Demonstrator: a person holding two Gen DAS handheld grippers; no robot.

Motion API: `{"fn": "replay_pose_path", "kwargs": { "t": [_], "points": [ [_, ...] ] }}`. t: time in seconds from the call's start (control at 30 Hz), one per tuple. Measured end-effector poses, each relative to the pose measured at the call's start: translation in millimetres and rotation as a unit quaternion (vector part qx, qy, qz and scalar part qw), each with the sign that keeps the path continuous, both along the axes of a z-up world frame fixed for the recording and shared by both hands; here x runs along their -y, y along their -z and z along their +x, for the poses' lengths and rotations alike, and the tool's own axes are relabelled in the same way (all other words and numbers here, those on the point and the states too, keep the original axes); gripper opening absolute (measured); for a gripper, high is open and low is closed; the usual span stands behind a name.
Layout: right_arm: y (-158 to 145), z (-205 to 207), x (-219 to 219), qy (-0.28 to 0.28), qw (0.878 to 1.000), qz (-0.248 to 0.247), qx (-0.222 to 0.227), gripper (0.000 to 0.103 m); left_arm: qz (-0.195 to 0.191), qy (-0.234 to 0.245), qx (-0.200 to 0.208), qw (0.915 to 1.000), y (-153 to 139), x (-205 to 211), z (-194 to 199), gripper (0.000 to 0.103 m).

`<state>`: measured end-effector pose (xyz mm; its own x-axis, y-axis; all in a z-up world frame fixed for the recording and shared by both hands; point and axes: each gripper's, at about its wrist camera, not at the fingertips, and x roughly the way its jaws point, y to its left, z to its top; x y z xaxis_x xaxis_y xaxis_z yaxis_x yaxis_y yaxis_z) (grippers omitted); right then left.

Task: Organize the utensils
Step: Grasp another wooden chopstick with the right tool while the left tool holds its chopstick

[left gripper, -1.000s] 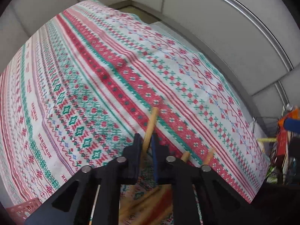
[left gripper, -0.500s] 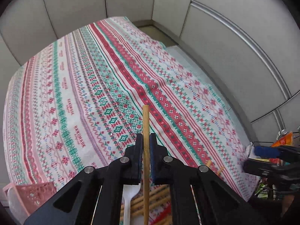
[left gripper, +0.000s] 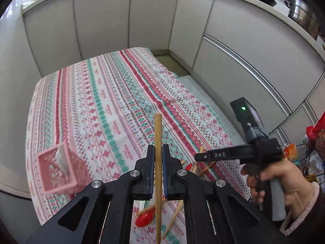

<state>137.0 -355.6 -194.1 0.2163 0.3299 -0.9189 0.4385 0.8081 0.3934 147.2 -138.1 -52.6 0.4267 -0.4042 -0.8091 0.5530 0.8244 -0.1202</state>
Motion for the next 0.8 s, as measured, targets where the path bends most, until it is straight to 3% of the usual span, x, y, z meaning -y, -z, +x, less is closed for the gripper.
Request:
{"fn": "replay_pose_path", "kwargs": {
  "t": [0.27,0.4,0.63,0.8],
  "points": [
    [11.6,15.5,-20.9,0.006,0.998,-0.054,-0.010,0.022,-0.014,-0.030,-0.005,0.9994,5.2,-45.6,-17.7,0.007],
    [11.1,20.0,-31.5,0.009,0.996,-0.087,-0.005,0.012,-0.020,-0.049,-0.017,0.9984,14.1,-64.5,-16.2,0.006],
    [12.0,26.3,-33.3,0.015,0.997,-0.070,0.007,0.007,-0.028,-0.071,-0.009,0.9970,11.7,-89.2,-20.9,0.007],
    [-15.8,23.8,-42.4,0.007,0.997,-0.064,0.050,0.007,-0.040,-0.090,0.004,0.9951,1.2,-106.0,-24.1,0.007]
  ]
}}
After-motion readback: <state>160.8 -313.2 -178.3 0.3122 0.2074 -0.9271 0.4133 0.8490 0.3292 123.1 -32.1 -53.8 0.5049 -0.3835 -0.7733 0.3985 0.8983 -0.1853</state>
